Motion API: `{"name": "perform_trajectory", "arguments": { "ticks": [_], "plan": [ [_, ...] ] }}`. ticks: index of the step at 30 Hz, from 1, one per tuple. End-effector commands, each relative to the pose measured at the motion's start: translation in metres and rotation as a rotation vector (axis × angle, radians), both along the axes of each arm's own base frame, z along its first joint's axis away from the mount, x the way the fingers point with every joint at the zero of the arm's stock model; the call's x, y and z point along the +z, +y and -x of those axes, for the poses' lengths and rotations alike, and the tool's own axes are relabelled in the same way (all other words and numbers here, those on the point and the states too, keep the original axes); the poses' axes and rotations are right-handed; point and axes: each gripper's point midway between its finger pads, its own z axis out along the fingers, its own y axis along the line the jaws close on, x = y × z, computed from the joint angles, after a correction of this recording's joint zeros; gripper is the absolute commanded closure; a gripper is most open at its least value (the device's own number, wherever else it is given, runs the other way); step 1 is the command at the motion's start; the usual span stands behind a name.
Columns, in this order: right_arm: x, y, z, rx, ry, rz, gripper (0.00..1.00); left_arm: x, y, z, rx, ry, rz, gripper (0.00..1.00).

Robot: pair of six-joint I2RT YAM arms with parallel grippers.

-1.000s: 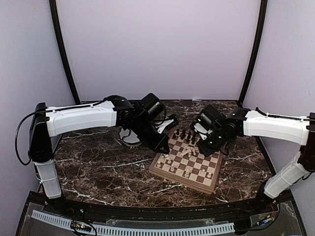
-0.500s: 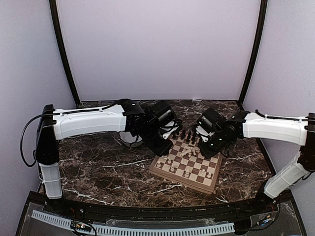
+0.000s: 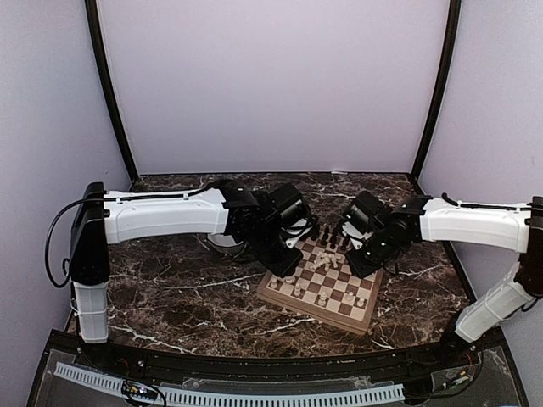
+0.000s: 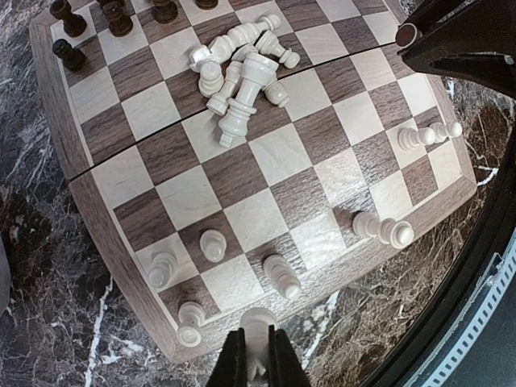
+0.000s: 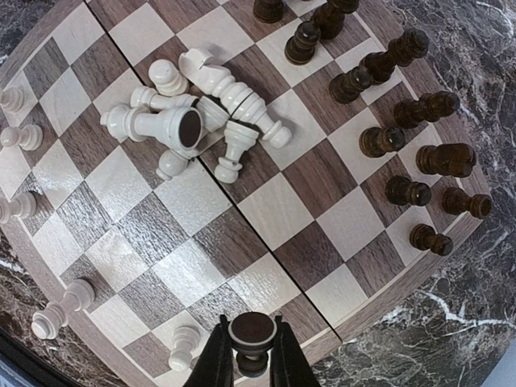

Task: Set up the chess pieces on the board
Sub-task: Place the knight at b1.

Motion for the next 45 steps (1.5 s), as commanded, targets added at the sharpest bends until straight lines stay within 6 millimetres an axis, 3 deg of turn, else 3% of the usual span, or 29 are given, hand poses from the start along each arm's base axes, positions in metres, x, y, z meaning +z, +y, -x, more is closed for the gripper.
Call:
{"name": "perform_trajectory", "arguments": {
  "ticks": [1, 15, 33, 45],
  "plan": [
    [0.008, 0.0, -0.002, -0.017, -0.02, -0.032, 0.96, -0.01, -0.003, 0.008, -0.001, 0.033, 0.003, 1.0],
    [0.011, 0.0, -0.001, -0.014, -0.021, -0.036, 0.96, -0.034, -0.001, 0.005, 0.038, 0.047, -0.055, 1.0],
    [0.009, 0.003, -0.001, -0.028, -0.015, -0.058, 0.96, -0.042, 0.005, 0.0, 0.059, 0.017, -0.105, 1.0],
    [0.008, 0.005, 0.001, -0.022, -0.008, -0.071, 0.95, -0.042, 0.008, 0.0, 0.076, 0.02, -0.122, 0.79]
  ]
}}
